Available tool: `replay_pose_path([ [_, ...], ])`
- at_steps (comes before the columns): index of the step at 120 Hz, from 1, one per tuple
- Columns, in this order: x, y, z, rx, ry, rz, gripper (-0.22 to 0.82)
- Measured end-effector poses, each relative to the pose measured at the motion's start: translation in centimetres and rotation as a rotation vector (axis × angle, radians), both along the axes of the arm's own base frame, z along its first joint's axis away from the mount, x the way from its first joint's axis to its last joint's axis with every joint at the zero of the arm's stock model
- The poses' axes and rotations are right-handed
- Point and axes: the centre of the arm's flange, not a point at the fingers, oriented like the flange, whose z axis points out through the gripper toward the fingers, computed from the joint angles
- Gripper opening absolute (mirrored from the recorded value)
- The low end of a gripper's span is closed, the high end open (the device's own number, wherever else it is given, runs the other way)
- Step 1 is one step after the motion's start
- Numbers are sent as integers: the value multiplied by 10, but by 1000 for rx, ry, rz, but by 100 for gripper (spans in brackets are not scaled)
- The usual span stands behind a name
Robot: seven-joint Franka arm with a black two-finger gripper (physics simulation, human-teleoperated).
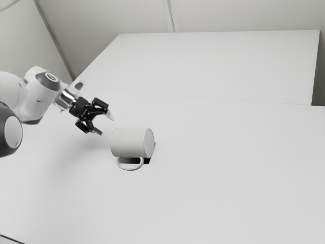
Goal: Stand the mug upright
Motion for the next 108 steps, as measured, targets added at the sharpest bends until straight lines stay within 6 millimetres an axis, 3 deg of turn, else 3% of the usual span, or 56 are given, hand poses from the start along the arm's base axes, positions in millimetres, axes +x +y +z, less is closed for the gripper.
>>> replay_pose_path([
  [44, -42, -19, -66, -362, -230, 84, 60],
  [71, -48, -26, -76, -426, -375, 69, 58],
  [94, -49, -29, -81, -433, -461, 44, 15],
  [108, -47, -30, -80, -431, -510, 29, -2],
])
